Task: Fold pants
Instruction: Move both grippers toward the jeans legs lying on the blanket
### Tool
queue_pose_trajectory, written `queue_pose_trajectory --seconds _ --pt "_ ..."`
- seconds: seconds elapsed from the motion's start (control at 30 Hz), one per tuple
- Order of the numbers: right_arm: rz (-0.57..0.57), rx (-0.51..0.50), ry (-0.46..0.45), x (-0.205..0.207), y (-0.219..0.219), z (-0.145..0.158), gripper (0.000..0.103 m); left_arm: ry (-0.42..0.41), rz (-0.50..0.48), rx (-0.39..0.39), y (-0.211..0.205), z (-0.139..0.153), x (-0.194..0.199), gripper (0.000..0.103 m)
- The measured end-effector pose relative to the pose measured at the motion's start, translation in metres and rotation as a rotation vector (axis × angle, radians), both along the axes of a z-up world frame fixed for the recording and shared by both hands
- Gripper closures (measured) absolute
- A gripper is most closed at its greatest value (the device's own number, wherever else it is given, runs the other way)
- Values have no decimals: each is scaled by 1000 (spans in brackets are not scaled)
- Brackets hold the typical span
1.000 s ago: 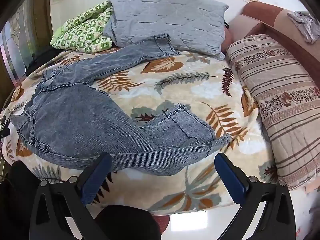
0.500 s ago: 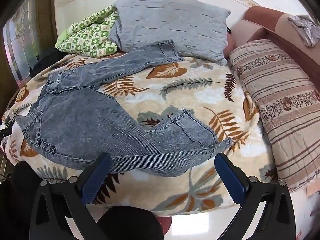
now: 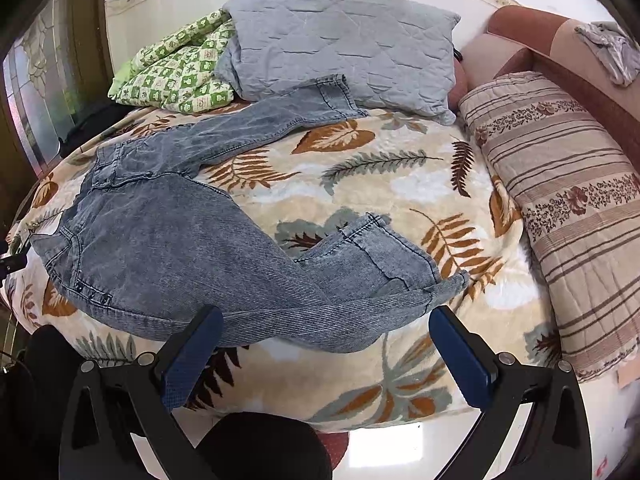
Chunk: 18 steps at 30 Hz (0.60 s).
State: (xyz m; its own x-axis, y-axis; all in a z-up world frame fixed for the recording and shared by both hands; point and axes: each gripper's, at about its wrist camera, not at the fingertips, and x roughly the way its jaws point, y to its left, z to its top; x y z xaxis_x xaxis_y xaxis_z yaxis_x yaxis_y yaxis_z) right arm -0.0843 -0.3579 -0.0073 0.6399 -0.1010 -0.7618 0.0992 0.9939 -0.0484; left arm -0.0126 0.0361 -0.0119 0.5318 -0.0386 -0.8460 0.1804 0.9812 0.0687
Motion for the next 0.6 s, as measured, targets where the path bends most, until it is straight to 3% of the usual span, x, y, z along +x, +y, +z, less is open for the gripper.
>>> queue_pose_trajectory --seconds 0.6 --pt "-30 31 0 -1 -17 -8 0 29 0 4 -5 -3 2 0"
